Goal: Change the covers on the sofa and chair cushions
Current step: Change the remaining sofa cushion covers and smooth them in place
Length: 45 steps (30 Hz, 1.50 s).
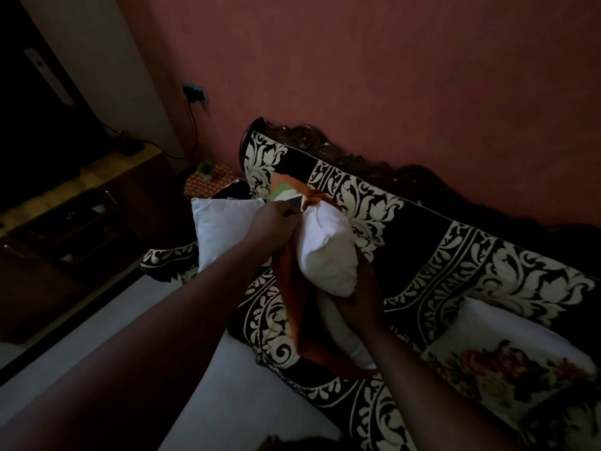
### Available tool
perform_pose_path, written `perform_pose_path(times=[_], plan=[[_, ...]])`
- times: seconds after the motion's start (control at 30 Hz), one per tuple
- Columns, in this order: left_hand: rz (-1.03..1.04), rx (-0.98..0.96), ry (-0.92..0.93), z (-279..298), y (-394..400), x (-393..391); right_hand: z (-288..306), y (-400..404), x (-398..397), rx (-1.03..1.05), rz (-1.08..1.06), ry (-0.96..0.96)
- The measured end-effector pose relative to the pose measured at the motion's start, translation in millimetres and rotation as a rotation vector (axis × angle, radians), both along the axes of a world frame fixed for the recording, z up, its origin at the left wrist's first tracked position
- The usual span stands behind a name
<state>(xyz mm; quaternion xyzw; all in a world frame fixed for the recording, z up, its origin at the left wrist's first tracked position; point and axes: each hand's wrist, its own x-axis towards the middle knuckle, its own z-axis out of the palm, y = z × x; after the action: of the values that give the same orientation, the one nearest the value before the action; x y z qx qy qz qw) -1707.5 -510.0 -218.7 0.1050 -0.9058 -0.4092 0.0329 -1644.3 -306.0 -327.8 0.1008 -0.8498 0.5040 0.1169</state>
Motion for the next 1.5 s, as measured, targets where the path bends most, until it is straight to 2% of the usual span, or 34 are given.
perform_pose_path(times=[0.07, 0.17, 0.2, 0.27, 0.33, 0.47, 0.53, 0.6, 0.63, 0.67, 0.73, 0.77, 0.8, 0.87, 0.93, 1.07, 1.13, 1.3, 1.4, 1.5], plan=[[-0.009, 0.047, -0.033, -4, -2, 5, -4, 7, 1, 0.112, 0.042, -0.065], [-0.082, 0.577, -0.065, 6, 2, 21, -13, 13, 0, 0.237, 0.131, -0.103], [-0.152, 0.668, -0.088, 13, 7, 29, -17, 14, -2, 0.258, 0.156, -0.089], [-0.302, 0.693, -0.190, 16, 20, 43, -22, 12, -10, 0.269, 0.157, -0.110], [-0.316, 0.724, -0.206, 10, 31, 53, -19, 8, -21, 0.313, 0.157, -0.121], [-0.095, 0.561, 0.025, -19, 17, 64, -11, -6, -34, 0.338, 0.076, -0.108], [-0.108, 0.365, -0.061, -32, 7, 74, -6, -12, -38, 0.252, -0.023, -0.156], [-0.155, 0.136, -0.154, -52, -4, 76, -6, -13, -41, 0.260, -0.088, -0.143], [-0.160, 0.127, -0.178, -53, -3, 79, -7, -13, -42, 0.307, -0.099, -0.124], [-0.139, 0.256, -0.187, -51, -1, 81, -10, -13, -43, 0.372, -0.097, -0.109], [-0.019, 0.645, -0.207, -40, 6, 81, -18, -11, -45, 0.536, -0.088, -0.084], [-0.013, 0.770, -0.200, -36, 8, 81, -21, -10, -45, 0.627, -0.089, -0.079], [-0.019, 0.810, -0.191, -38, 5, 79, -23, -10, -47, 0.702, -0.088, -0.105], [-0.006, 0.658, -0.202, -45, -6, 81, -24, -12, -51, 0.792, -0.030, -0.224], [-0.016, 0.371, -0.191, -58, -26, 81, -27, -17, -50, 0.871, 0.023, -0.266], [-0.443, -0.444, -0.062, -76, -46, 78, -49, -31, -44, 1.047, 0.074, -0.234], [-0.604, -0.711, -0.079, -78, -48, 71, -59, -33, -44, 1.118, 0.104, -0.234], [-0.816, -1.053, -0.251, -108, -34, 49, -91, -31, -51, 1.130, 0.183, -0.323], [-0.911, -1.134, -0.355, -135, -22, 29, -119, -21, -61, 1.149, 0.185, -0.333], [-1.093, -1.223, -0.265, -166, -10, -4, -155, -3, -74, 1.187, 0.220, -0.358]])
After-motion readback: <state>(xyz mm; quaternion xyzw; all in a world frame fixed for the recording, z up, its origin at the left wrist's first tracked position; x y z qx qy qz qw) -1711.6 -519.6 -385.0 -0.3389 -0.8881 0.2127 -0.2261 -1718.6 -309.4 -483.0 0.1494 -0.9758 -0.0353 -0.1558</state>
